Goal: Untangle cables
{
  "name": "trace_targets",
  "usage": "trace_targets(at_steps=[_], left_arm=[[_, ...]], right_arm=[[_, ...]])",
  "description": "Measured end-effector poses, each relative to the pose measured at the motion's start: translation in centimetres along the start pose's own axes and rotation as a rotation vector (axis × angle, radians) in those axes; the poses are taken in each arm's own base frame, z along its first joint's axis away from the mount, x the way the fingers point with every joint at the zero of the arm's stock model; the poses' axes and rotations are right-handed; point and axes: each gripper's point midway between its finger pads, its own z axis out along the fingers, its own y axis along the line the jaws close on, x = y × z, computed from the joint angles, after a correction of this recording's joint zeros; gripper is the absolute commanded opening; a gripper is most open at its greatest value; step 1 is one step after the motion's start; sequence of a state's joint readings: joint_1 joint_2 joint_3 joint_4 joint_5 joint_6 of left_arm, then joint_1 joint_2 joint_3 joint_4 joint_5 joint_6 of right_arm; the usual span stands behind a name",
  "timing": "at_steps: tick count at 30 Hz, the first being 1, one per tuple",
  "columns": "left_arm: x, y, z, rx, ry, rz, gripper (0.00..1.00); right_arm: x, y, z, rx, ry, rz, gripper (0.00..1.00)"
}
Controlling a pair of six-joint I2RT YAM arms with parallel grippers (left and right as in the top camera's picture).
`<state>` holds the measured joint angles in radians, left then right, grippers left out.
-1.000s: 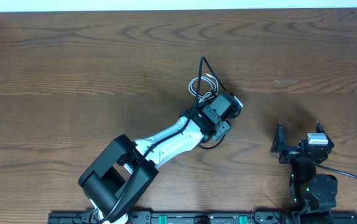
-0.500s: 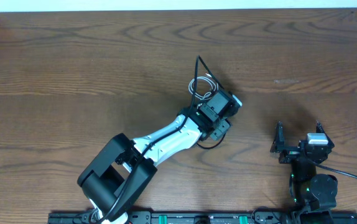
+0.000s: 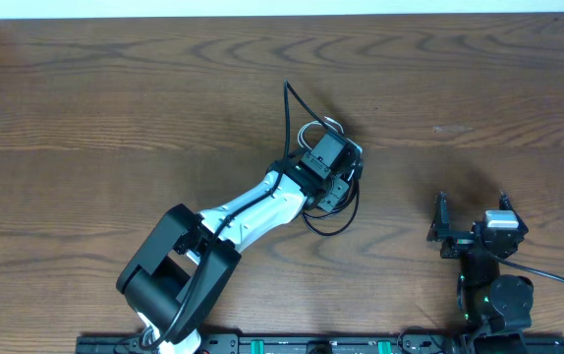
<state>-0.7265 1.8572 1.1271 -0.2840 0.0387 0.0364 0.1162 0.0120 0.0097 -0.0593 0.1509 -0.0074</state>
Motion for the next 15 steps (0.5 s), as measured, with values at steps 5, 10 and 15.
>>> trace_targets(at_steps=[5, 10, 15], left_arm=[[0.1, -1.2, 0.0, 0.068, 0.004, -0.004, 0.48], [0.8, -1.6, -0.1, 0.092, 0.032, -0.004, 0.48], [0.8, -1.6, -0.1, 0.093, 0.034, -0.004, 0.48]], right_arm=[[0.0, 0.0, 0.0, 0.0, 0.0, 0.0, 0.99], [0.0, 0.0, 0.0, 0.0, 0.0, 0.0, 0.99], [0.0, 0.0, 0.0, 0.0, 0.0, 0.0, 0.99]])
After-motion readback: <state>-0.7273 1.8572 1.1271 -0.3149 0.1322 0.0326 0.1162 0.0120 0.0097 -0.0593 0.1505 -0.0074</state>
